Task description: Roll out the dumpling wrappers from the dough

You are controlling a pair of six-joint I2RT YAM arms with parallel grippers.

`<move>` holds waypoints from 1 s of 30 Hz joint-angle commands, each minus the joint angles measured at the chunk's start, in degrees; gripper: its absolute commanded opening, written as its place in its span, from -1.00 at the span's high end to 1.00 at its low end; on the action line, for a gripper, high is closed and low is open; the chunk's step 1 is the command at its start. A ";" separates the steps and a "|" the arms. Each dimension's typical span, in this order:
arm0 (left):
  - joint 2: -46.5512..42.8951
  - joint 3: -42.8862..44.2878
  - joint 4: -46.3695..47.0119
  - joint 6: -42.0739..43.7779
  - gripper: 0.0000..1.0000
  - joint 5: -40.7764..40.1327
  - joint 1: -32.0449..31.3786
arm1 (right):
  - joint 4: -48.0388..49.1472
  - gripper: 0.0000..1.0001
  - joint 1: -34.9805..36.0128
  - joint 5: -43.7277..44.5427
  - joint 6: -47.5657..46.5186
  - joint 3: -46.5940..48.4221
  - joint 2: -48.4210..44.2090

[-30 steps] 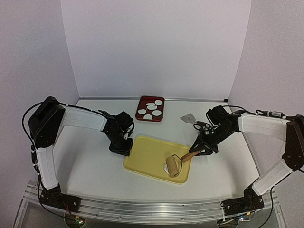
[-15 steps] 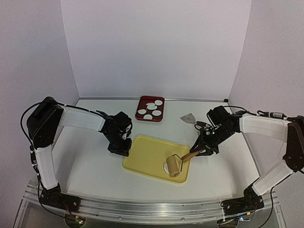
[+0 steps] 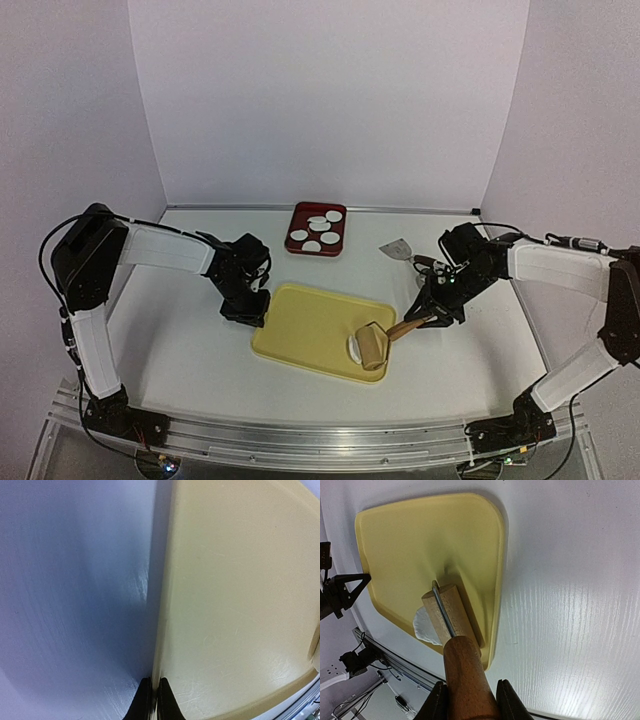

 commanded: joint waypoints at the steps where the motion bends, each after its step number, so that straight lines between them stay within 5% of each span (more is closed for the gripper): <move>1: -0.26 -2.74 -5.80 0.08 1.00 -10.97 3.46 | -19.58 1.00 0.04 27.66 -1.15 -5.47 4.25; 6: 0.09 1.01 -5.73 5.95 1.00 -12.01 3.43 | -19.07 1.00 -0.02 25.29 -4.58 -0.95 0.49; 18: 7.08 13.59 -3.81 24.82 0.96 -10.60 3.40 | -10.40 1.00 2.24 2.11 -15.26 13.46 -5.50; 30: 6.19 17.00 -4.24 15.89 0.15 -5.01 3.42 | -9.71 1.00 6.21 -2.02 -17.08 20.30 0.12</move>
